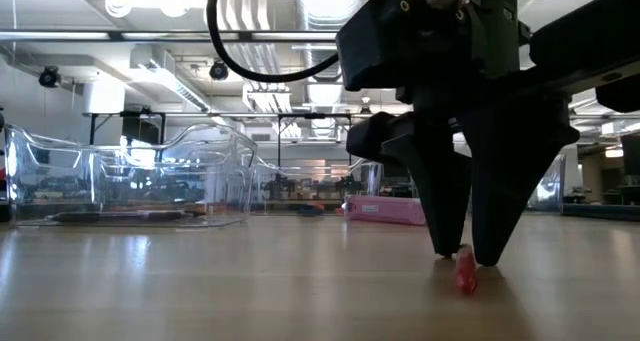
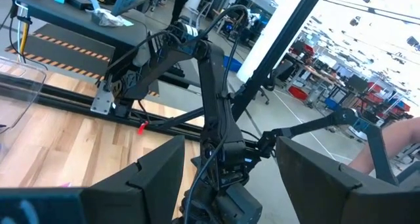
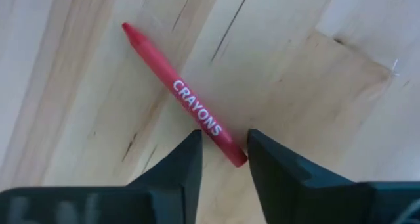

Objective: Sort crayons/erasers/pens/pencils in bins
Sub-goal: Put the red crayon into the top right transparent bin

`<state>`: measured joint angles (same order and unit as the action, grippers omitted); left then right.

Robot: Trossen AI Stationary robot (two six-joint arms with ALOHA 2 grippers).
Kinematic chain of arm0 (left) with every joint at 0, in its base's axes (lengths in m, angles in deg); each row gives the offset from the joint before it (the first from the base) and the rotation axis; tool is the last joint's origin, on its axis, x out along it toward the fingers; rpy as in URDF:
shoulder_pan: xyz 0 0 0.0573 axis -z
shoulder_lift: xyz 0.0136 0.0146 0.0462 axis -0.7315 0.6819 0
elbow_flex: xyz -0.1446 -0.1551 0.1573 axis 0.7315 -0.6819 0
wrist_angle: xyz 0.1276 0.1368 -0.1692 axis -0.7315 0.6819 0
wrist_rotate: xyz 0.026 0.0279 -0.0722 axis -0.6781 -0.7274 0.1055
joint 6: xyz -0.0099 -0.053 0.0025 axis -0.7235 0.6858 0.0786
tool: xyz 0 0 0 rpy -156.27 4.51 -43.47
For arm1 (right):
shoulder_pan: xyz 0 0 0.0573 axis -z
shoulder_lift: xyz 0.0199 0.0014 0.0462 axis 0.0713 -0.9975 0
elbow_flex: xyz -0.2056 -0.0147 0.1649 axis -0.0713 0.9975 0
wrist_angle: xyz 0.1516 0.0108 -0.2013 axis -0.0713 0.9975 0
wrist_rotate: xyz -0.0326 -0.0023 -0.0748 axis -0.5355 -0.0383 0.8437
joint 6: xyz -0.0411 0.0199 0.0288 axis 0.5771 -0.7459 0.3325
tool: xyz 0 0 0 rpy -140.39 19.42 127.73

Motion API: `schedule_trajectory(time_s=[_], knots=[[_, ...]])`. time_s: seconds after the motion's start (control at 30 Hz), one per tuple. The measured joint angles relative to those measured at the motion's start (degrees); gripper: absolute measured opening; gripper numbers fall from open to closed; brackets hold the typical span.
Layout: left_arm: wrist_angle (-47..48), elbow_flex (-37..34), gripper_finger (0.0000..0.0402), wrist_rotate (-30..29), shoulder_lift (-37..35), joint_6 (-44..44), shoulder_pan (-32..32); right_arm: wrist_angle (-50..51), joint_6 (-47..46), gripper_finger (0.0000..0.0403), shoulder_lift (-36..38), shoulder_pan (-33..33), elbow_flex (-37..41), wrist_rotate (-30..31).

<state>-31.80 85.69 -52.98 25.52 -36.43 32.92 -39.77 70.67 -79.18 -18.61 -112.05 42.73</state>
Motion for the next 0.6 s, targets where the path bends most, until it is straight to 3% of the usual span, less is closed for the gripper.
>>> schedule_trajectory(time_s=[0.23, 0.6], knots=[[0.1, 0.0, 0.0225, 0.0, 0.0, 0.0, 0.0, 1.3, -0.2, 0.0086, -2.8, 0.0, 0.0, -0.1], [0.1, 0.0, 0.0225, 0.0, 0.0, -0.1, 0.0, 2.1, -2.1, 0.0083, -2.1, -0.2, 0.2, 0.0]])
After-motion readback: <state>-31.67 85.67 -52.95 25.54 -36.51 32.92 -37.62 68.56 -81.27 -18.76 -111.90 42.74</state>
